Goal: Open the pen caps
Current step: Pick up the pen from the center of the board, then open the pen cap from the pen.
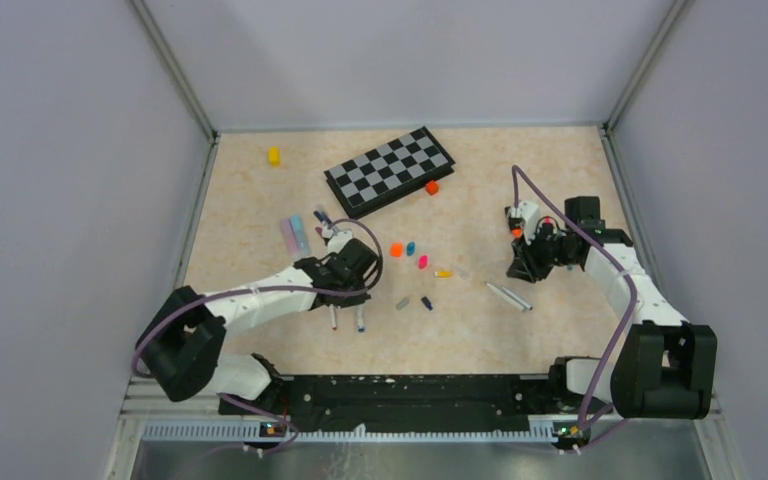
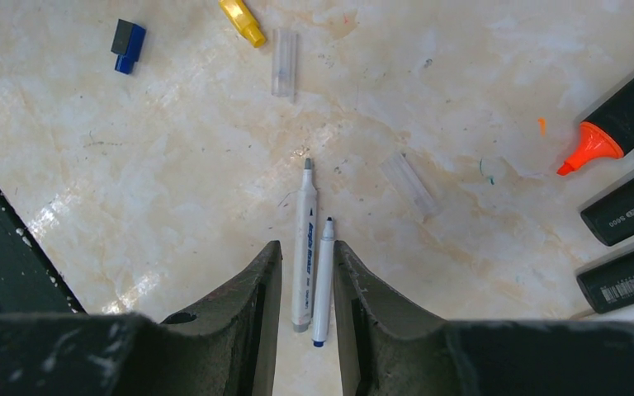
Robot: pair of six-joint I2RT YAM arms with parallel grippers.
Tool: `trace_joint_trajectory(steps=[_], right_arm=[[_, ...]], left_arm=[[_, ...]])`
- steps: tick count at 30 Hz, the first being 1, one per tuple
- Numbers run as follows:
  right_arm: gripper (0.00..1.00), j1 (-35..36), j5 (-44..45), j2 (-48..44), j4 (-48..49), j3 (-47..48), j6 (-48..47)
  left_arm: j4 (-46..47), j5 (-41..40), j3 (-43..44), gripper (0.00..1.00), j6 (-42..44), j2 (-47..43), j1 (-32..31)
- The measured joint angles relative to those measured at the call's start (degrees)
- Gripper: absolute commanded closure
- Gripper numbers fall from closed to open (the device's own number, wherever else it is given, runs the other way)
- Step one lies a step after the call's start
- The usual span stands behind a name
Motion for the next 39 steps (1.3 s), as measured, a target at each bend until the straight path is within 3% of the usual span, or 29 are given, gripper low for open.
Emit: trace_joint_trajectory(steps=[5,10,15,19,21,22,30,39], right_arm=[[0.72,0.00,-2.25,-0.33,-0.42,0.00,-0.52],[0.71,0.09,-8.09,-2.89,-0.98,0.00,-0.79],[0.69,1.36,-18.84,-3.67,0.09,-0.04,1.29],[0.64,6.03,-26.12,-3.63,5.33,-1.03,6.86],[0.46,8.35,-28.57,-3.52,9.29,-2.01,11.02],[0.42,9.46,-29.75,-3.43,12.63,-2.86,14.53],[0.37,11.13,-32.61,-0.22,50.16,-9.27,52.94],[0.36,13.64,-28.57,0.70,78.29,-19.61,79.67]], left_arm=[[10.12,7.34,-4.55,1.00,5.38,-10.67,0.02],[29.81,18.14,-13.03,1.00,10.43,-18.34,0.00],[46.25,25.88,-16.04,1.00,12.13,-17.33,-0.04],[59.87,29.83,-15.17,1.00,11.65,-11.54,-0.04],[65.79,31.34,-13.84,1.00,10.86,-7.08,-0.07],[67.82,31.80,-13.27,1.00,10.49,-5.44,-0.11],[80.32,30.49,-9.35,1.00,7.93,2.32,-1.33],[85.42,25.09,-8.20,1.00,6.71,4.09,-4.15]])
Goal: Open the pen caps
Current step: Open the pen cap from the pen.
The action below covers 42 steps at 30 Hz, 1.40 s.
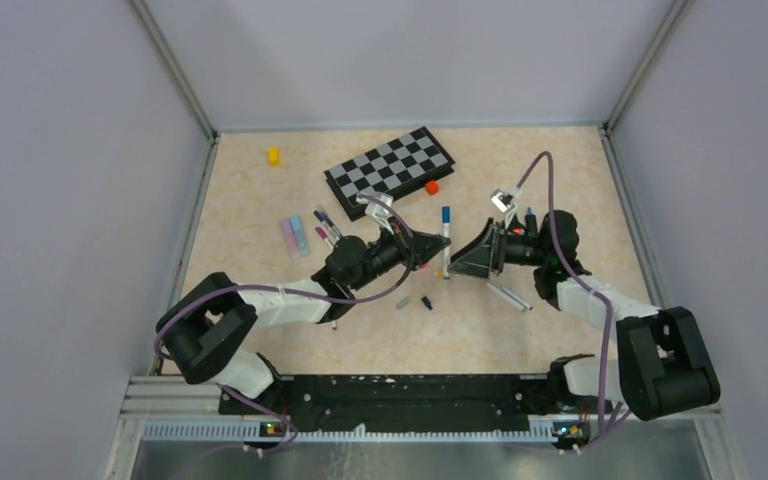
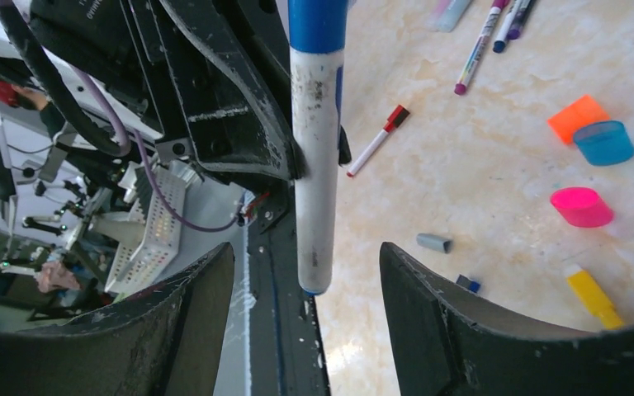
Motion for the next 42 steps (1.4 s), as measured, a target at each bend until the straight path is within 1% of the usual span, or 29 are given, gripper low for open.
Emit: trace_joint_trajectory(steps=[2,5,7,10,12,15,16,18,19,22,25,26,28,29,31,33,36,39,41,42], right_arm=[[0.37,0.90,0.76,0.55,3.85,-0.66,3.65],[0.39,2.01,1.46,1.38,7.37,-0.68,6.51],[0.43,2.84,1.97,1.75,8.92,-0.68,7.50],[0.51,3.87,2.29,2.25,10.36,-0.68,7.98],[0.60,4.02,2.45,2.47,10.67,-0.68,8.09],[0.76,3.98,3.21,2.54,10.60,-0.68,7.80],[0.82,3.98,3.56,2.62,10.56,-0.68,7.63],[1.00,3.96,3.98,2.89,10.45,-0.68,7.30],[1.00,3.93,4.04,3.06,10.40,-0.68,7.21],[1.00,3.89,4.13,3.17,9.81,-0.55,5.77],[1.00,3.89,3.65,3.17,7.21,0.15,3.26],[1.00,3.91,2.99,3.17,5.81,0.61,1.88],[1.00,4.00,1.68,3.17,2.78,1.64,-1.11],[1.00,4.02,0.85,3.17,0.42,2.45,-3.10],[1.00,4.02,-1.16,3.17,-5.31,4.35,-8.28],[1.00,4.07,-3.02,3.19,-11.32,6.32,-13.90],[1.00,4.11,-5.46,3.65,-18.51,8.44,-21.11],[1.00,4.11,-6.71,4.02,-22.62,8.83,-24.98],[1.00,4.13,-7.13,4.15,-24.65,8.83,-26.60],[1.00,4.13,-7.19,4.20,-25.40,8.83,-27.15]], left_arm=[[0.31,-0.66,0.35,1.00,-0.04,0.39,-0.50],[0.57,-1.68,0.57,1.00,-0.04,0.92,-1.22],[0.83,-2.08,0.72,1.00,-0.07,1.36,-1.62],[0.98,-2.54,1.05,1.00,-0.11,1.79,-2.01],[1.11,-2.82,1.18,1.00,-0.11,1.92,-2.14],[1.77,-3.13,1.20,1.00,-0.26,1.95,-2.27],[2.16,-3.10,1.20,1.00,-0.46,1.92,-2.27],[2.69,-3.08,1.20,1.00,-0.61,1.90,-2.34],[2.78,-3.15,1.20,1.00,-0.48,1.88,-2.38],[2.58,-3.26,1.20,0.82,-0.28,1.86,-2.38],[2.40,-3.52,1.14,0.55,0.66,1.84,-2.36],[2.58,-3.56,1.09,0.44,0.94,1.75,-2.34],[2.58,-3.15,1.05,0.25,1.66,1.09,-2.03],[2.58,-2.34,1.05,0.17,1.79,0.52,-1.60],[2.08,-0.20,1.07,0.07,2.19,-0.57,-0.28],[1.36,2.73,1.18,0.05,2.54,-1.40,1.64],[0.92,7.56,1.53,0.06,2.27,-1.55,4.26],[-0.39,11.87,2.21,0.11,0.98,-1.51,6.23],[-1.27,13.70,3.02,0.21,0.04,-1.40,6.71],[-1.51,14.34,3.39,0.24,-0.44,-1.29,6.75]])
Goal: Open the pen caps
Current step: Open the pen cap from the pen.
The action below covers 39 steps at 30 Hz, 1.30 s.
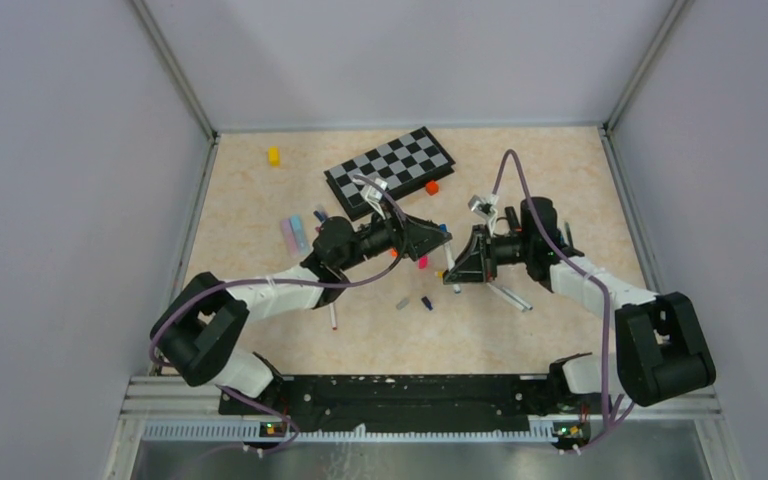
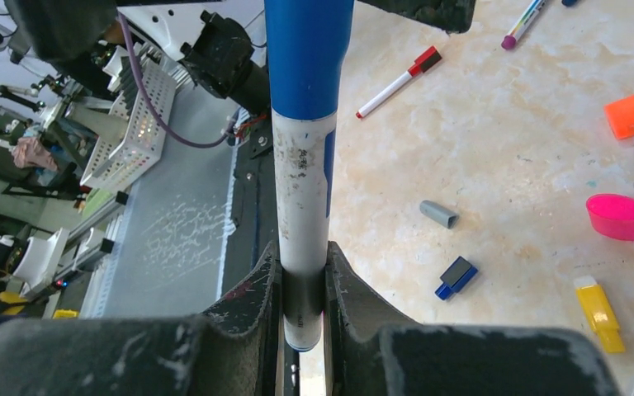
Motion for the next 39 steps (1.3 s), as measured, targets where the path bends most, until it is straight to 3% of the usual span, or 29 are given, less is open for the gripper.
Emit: trace_joint_trajectory(steps=[18,23,25,32,39], right_arm=[[1.00,0.04,-0.07,0.46,-4.57,0.04,-3.04],[1.00,0.09,-0.17,0.52,-4.96,0.39,-3.52],[1.00,0.09,-0.13,0.57,-5.22,0.39,-3.52],[1.00,0.09,0.70,0.81,-5.53,0.42,-4.39],[1.00,2.51,2.47,3.15,-7.04,5.68,-7.48]], left_arm=[[-0.26,3.65,2.54,0.63,-4.00,3.69,-0.17],[-0.42,3.39,2.71,0.84,-3.80,4.26,-0.39],[-0.55,3.32,2.78,0.99,-3.30,4.52,-0.37],[-1.44,1.99,2.82,1.00,-1.66,4.17,-0.44],[-9.79,0.09,2.99,1.00,2.45,-2.99,2.58]])
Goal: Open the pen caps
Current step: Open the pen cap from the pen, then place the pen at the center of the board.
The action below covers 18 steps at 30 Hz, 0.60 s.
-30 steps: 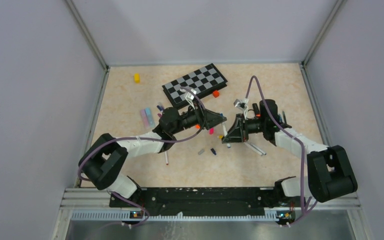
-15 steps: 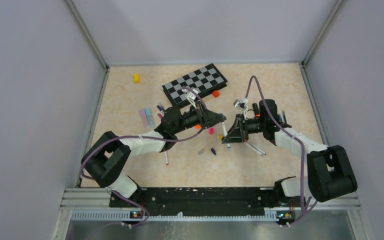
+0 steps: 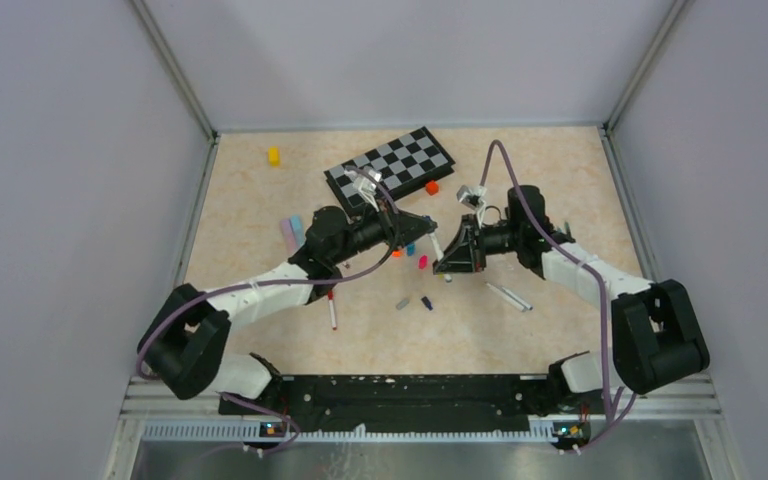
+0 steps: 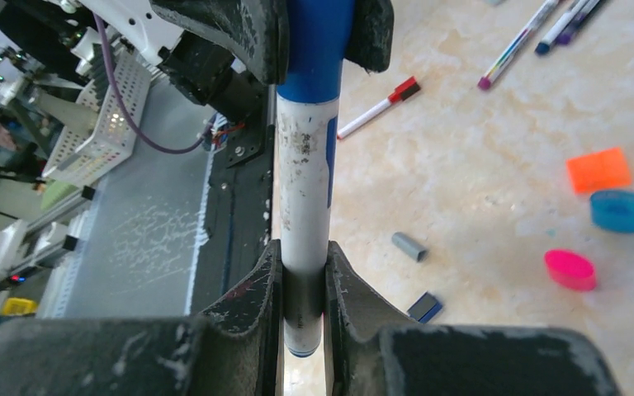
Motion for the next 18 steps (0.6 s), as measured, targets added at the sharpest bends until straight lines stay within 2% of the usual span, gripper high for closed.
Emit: trace_joint_trajectory(steps=[3,7,10,14,18], right_arm=[[1.00,1.42,1.55,1.09,0.70,2.62,-0.70],[1.00,2.25,0.39,2.10,-6.23,1.18,-2.95],[1.00,2.43,0.28,3.06,-9.66,0.52,-4.02],[1.00,2.49,2.14,3.17,-16.87,1.75,-11.54],[1.00,2.47,11.87,3.15,-30.21,7.32,-25.81]], left_arm=[[-4.48,-1.38,0.61,1.00,2.25,-3.56,1.66],[-2.60,-14.12,5.22,1.00,5.77,-8.63,9.66],[0.83,-20.35,6.62,1.00,7.08,-12.87,12.24],[2.64,-20.41,6.62,1.00,7.58,-15.28,12.24],[-0.04,-14.49,6.08,1.00,8.11,-14.97,12.50]])
